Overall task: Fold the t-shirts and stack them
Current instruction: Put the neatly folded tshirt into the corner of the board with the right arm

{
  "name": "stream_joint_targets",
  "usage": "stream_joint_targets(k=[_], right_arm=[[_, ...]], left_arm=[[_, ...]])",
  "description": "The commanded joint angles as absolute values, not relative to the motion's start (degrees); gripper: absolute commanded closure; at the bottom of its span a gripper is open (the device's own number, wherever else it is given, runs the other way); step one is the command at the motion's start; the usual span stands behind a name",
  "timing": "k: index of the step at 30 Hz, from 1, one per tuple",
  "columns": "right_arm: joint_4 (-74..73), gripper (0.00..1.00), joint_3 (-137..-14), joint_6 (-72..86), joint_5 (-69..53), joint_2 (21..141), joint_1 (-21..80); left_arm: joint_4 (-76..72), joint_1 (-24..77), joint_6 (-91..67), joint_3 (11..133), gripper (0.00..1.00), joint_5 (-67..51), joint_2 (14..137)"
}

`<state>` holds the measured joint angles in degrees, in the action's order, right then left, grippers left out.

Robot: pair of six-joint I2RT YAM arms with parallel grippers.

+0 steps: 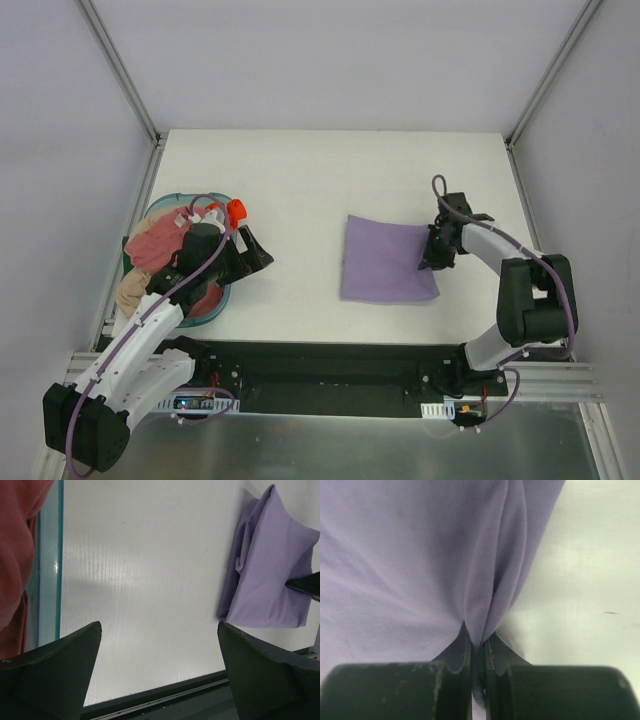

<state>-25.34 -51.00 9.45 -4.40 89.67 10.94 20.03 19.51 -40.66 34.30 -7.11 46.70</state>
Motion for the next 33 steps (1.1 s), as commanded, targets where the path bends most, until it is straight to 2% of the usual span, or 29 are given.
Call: stream_joint_targets(k=[1, 6, 9, 12, 16, 21, 28, 30, 33], right_arm=[[-37.35, 1.00, -53.88, -1.30, -0.35, 86.49, 2.57], [-40.95, 1.00, -57.21, -9.39, 3.59, 87.71, -6.57], [-41.92, 1.00, -60.63, -8.61, 5.09, 91.48, -11.42], [-43.85, 0.99, -65.37, -9.93, 12.97, 96.40, -13.27], [-43.77, 1.00, -69.07, -10.81, 15.20, 101.24, -15.90], [-42.37, 1.00, -73.20, -12.13, 23.54, 105.02, -17.13], [-41.22, 0.99, -77.77, -11.69, 23.99, 110.30, -20.57], [-41.22, 0.96, -78.40, -11.86, 25.30, 111.27, -20.57], [-41.31, 0.79, -78.84, -11.60, 27.15, 111.53, -20.57]], left_arm=[[21.00, 19.69, -38.59, 35.86, 0.01, -5.10, 45.79], [21.01, 19.69, -39.38, 36.91, 0.01, -1.07, 44.39], [20.83, 19.69, -39.46, 37.44, 0.01, 2.36, 43.07], [20.83, 19.69, -39.64, 37.18, 0.01, 5.79, 41.84], [17.76, 19.69, -42.36, 34.81, 0.01, 9.93, 38.50], [15.30, 19.69, -42.71, 32.61, 0.01, 10.37, 35.33], [14.42, 19.69, -43.50, 31.12, 0.01, 10.46, 35.24], [14.15, 19.69, -43.51, 30.94, 0.01, 10.72, 35.33], [14.06, 19.69, -43.24, 31.03, 0.01, 10.72, 35.77]])
